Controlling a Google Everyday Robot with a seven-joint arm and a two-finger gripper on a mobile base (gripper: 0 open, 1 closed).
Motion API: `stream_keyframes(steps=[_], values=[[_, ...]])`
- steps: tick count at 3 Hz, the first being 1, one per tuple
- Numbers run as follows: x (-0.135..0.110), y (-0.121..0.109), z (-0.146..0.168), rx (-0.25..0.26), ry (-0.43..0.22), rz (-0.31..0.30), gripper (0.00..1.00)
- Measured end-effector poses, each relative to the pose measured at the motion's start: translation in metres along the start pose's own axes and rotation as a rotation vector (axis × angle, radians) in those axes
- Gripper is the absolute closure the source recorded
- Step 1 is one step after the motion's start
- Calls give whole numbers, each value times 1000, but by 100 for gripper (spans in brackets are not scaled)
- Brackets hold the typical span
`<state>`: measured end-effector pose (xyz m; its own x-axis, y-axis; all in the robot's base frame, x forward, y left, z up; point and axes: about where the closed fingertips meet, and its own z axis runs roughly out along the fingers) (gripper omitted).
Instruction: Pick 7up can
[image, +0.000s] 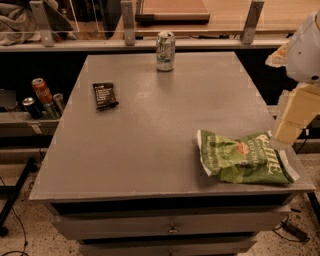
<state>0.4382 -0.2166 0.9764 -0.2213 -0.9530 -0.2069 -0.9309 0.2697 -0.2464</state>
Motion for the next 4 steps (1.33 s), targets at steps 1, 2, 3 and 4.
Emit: stream_keyframes(steps=[1,2,3,4], values=[[0,0,0,0,0,0,0],[-1,-6,3,2,-10,14,0],[-6,-30,24,7,-43,76,0],[-12,-59,52,22,-91,164,0]])
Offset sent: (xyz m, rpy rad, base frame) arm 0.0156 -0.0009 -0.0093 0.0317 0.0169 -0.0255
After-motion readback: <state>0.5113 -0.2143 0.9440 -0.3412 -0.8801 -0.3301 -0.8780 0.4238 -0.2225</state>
